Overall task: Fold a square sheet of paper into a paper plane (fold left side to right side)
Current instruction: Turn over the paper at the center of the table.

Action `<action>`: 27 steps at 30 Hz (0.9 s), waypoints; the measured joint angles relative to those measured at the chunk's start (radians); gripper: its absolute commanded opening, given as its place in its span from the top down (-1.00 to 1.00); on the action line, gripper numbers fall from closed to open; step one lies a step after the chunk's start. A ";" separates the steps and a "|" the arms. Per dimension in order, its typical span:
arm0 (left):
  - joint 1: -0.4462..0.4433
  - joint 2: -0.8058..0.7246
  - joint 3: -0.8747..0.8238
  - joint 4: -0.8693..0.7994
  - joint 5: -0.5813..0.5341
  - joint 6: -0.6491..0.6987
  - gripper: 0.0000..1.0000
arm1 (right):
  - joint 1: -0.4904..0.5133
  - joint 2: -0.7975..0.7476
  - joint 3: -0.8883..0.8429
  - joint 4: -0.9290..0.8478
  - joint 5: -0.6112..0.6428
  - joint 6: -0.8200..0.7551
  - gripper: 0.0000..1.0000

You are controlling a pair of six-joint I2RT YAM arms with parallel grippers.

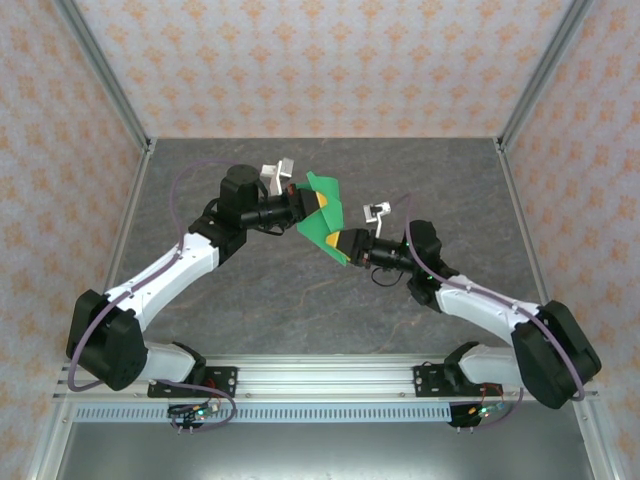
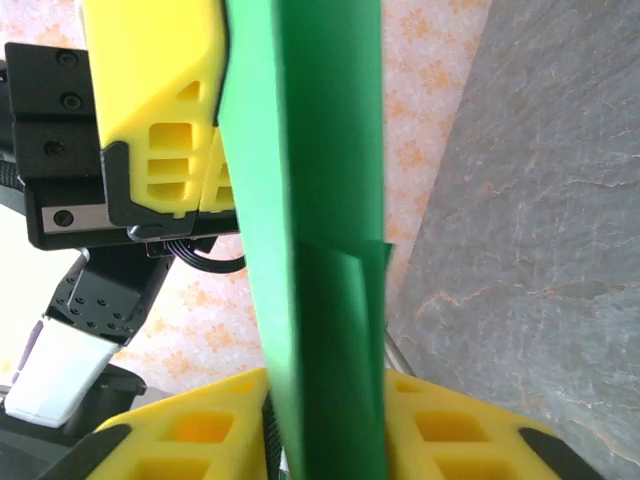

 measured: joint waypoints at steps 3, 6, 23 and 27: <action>0.000 -0.001 0.000 -0.019 0.000 0.019 0.62 | 0.000 -0.041 0.008 -0.078 0.009 -0.049 0.73; 0.000 -0.009 0.000 -0.064 -0.007 0.049 0.15 | 0.001 -0.081 0.025 -0.184 0.024 -0.112 0.87; 0.000 -0.434 0.011 -0.595 -0.644 0.336 -0.30 | 0.342 0.205 0.608 -1.439 0.986 -0.697 0.96; 0.000 -0.527 -0.002 -0.661 -0.789 0.343 -0.34 | 0.423 0.445 0.764 -1.654 1.274 -0.700 0.94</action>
